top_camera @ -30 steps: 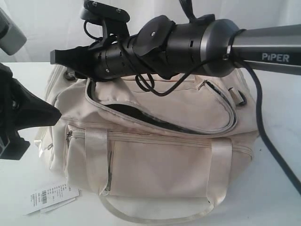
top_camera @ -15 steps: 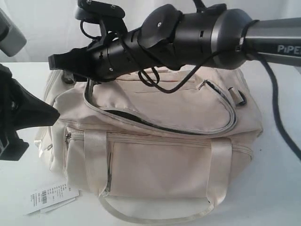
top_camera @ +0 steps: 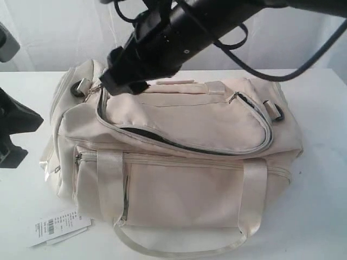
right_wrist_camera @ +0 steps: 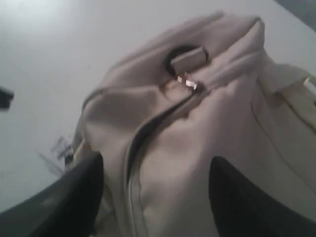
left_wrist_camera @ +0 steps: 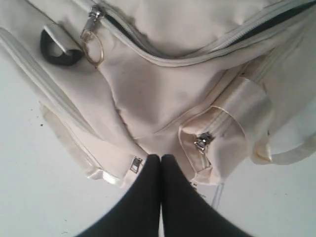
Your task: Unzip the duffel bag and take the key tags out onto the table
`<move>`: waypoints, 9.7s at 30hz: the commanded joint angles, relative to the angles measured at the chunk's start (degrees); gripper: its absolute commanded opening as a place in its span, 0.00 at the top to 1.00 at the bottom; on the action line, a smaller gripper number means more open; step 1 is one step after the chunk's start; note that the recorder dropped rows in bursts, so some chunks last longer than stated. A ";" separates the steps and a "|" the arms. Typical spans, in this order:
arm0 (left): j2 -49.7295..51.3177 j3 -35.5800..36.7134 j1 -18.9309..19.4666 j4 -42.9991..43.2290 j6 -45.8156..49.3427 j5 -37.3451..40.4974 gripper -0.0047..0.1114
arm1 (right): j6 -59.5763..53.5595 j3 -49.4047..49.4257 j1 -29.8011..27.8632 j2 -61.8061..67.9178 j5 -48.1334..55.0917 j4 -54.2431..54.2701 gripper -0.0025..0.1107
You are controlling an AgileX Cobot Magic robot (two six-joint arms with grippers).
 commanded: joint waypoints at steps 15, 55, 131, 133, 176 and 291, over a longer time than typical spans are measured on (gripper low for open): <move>23.68 -22.98 6.20 -13.67 9.38 9.68 0.96 | -2.92 6.71 -0.30 -0.80 8.10 -8.41 0.46; 37.20 -27.95 6.09 -5.68 -1.80 5.37 0.83 | -0.58 7.41 -0.30 -0.21 7.94 -7.78 0.45; 48.98 -32.95 10.12 2.48 -0.91 -31.60 0.96 | 2.38 7.41 -0.30 6.05 9.21 -5.77 0.98; 49.31 -32.95 10.83 2.48 -3.23 -31.50 0.96 | 2.38 7.41 -0.30 6.05 9.21 -5.77 0.98; 6.96 -2.68 10.76 -2.64 -4.63 1.31 0.96 | 2.38 7.29 -0.30 -0.95 9.82 -9.98 0.65; 6.33 1.82 9.05 -21.83 7.87 -2.32 0.96 | 38.49 -29.59 -10.00 28.47 -6.49 -55.00 0.72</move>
